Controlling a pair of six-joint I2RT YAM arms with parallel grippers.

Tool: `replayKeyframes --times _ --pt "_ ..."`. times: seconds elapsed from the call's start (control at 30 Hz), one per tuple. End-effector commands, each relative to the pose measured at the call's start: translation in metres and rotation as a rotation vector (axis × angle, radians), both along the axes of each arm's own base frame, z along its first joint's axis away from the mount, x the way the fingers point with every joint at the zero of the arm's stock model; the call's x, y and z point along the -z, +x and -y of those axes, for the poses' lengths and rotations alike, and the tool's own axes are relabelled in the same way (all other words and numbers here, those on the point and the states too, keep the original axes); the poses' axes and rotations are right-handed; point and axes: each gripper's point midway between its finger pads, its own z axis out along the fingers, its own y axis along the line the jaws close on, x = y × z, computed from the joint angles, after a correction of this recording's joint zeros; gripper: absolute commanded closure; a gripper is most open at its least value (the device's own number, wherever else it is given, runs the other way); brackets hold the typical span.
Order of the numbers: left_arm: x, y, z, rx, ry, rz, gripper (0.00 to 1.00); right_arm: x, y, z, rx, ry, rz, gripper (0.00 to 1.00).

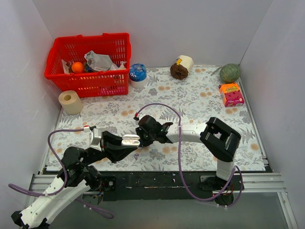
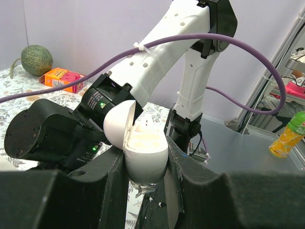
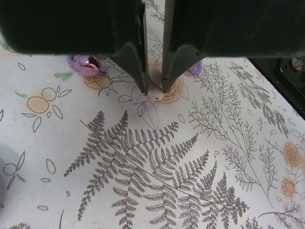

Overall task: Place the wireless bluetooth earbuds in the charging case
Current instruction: Pick up the earbud from the center of the board.

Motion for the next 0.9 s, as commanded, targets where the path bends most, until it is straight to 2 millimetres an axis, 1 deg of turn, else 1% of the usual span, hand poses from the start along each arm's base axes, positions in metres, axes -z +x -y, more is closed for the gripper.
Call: replayKeyframes --times 0.0,0.03,0.07,0.1,0.13,0.2,0.23,0.27,0.33,0.37,0.43,0.47,0.53,0.6,0.7,0.8,0.87 --pt "-0.012 -0.001 -0.002 -0.002 -0.015 0.013 1.00 0.042 -0.018 0.048 0.003 -0.219 -0.050 0.87" --pt "-0.013 -0.001 -0.001 -0.002 -0.015 0.013 1.00 0.037 -0.016 0.047 0.004 -0.209 -0.037 0.90" --pt "-0.012 -0.001 -0.001 -0.001 -0.013 0.013 1.00 0.034 -0.013 0.048 0.013 -0.205 -0.023 0.96" --pt "-0.012 0.000 0.000 -0.001 -0.011 0.013 1.00 0.030 -0.011 0.049 0.013 -0.204 -0.011 0.99" --pt "-0.011 0.001 0.000 -0.003 -0.010 0.013 1.00 0.018 -0.007 0.047 0.011 -0.183 0.014 0.99" --pt "-0.011 0.002 0.001 -0.006 -0.009 0.015 1.00 0.006 0.002 0.052 0.019 -0.184 0.050 0.99" --pt "-0.010 0.004 0.001 -0.011 -0.005 0.016 1.00 -0.008 0.007 0.051 0.005 -0.169 0.090 0.99" --pt "-0.011 0.004 0.002 -0.012 -0.007 0.018 1.00 -0.013 0.011 0.053 0.006 -0.176 0.115 0.99" --pt "-0.011 0.006 0.003 -0.016 -0.008 0.021 1.00 -0.022 0.011 0.055 -0.032 -0.183 0.141 0.99" --pt "-0.011 0.007 0.003 -0.016 -0.008 0.023 1.00 -0.024 0.008 0.054 -0.048 -0.172 0.133 0.89" --pt "-0.010 0.008 0.005 -0.015 -0.008 0.023 1.00 -0.027 0.004 0.051 -0.064 -0.145 0.127 0.75" --pt "-0.010 0.008 0.005 -0.014 -0.009 0.020 1.00 -0.022 0.000 0.053 -0.062 -0.141 0.109 0.68" --pt "-0.010 0.009 0.006 -0.012 -0.009 0.018 1.00 -0.023 -0.002 0.054 -0.052 -0.124 0.105 0.65" --pt "-0.010 0.008 0.007 -0.005 -0.010 0.014 1.00 -0.020 -0.004 0.056 -0.039 -0.119 0.098 0.65" --pt "-0.009 0.008 0.007 -0.003 -0.009 0.011 1.00 -0.021 -0.004 0.059 -0.021 -0.116 0.106 0.66" --pt "-0.010 0.008 0.006 -0.004 -0.008 0.013 1.00 -0.030 -0.003 0.060 -0.005 -0.097 0.121 0.67" --pt "-0.009 0.008 0.006 -0.005 -0.007 0.011 1.00 -0.031 -0.001 0.062 0.009 -0.097 0.126 0.67"
